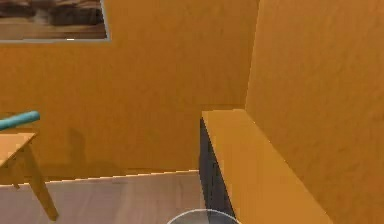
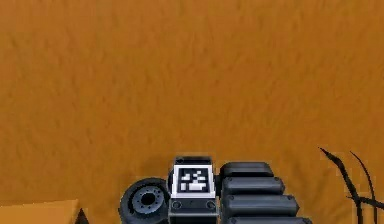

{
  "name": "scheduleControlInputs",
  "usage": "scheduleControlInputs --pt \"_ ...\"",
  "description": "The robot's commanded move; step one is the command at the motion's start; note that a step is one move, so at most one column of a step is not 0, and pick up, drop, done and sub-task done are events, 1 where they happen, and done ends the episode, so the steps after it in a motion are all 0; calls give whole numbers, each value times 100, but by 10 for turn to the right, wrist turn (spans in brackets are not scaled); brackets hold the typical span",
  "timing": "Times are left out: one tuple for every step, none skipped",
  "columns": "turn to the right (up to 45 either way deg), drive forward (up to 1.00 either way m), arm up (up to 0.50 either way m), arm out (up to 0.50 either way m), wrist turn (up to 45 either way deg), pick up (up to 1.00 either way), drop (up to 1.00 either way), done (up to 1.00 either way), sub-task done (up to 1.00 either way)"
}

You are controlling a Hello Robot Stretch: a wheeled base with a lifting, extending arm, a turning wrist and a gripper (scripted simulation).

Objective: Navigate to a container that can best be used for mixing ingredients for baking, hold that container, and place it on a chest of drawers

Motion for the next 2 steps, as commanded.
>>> scheduleControlInputs --pt "-450 0 0 0 0 0 0 0 0" --pt "-300 0 0 0 0 0 0 0 0"
